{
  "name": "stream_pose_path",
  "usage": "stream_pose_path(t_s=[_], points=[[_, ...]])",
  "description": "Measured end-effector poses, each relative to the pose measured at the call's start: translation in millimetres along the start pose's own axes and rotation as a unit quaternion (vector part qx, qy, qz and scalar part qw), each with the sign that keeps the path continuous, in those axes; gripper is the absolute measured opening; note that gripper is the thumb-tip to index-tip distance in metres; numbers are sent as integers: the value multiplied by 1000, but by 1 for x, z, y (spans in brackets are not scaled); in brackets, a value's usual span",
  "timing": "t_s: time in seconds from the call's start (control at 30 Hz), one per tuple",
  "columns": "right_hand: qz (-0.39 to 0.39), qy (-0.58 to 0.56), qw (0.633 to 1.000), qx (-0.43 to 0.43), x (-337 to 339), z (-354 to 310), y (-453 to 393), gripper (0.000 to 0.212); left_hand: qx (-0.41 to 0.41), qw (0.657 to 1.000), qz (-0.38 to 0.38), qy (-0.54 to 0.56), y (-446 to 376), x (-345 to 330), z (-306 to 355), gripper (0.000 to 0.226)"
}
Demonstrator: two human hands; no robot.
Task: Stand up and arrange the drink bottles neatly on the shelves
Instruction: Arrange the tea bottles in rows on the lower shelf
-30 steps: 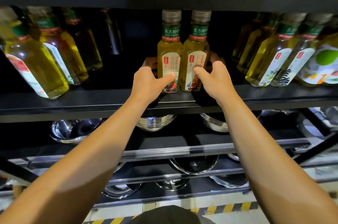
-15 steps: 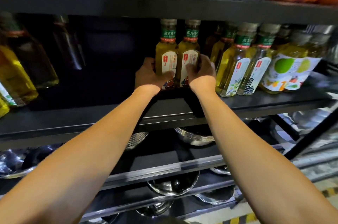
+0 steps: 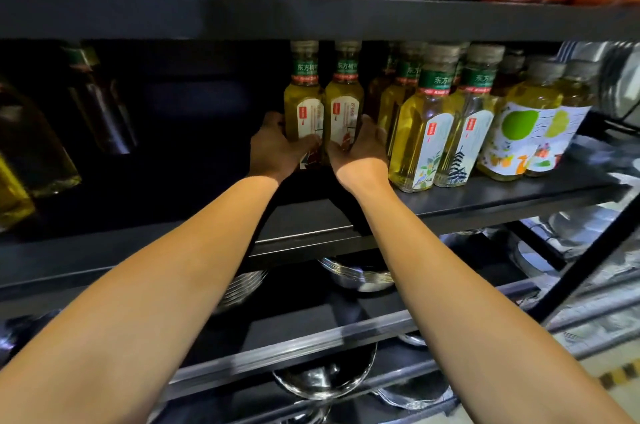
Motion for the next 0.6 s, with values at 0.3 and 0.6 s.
stream_pose_path(t_s=[0.3,0.6], points=[[-46,-34,998,-27,-14,5,-9,82,9,1000,-6,2,-17,-15,-2,63],[-35,-56,997,-38,-8,7,-10,67,18,999,-31,-5,-29,-26,0,65]])
Point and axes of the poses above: each hand's wrist, its own y-axis away from the middle knuckle, its own x-axis out of the back of the hand, z = x × y, the point moved 7 cm from there along -y, towards the middle knuckle, and after that the axes turned 8 degrees about y, right-handed, at the moved point
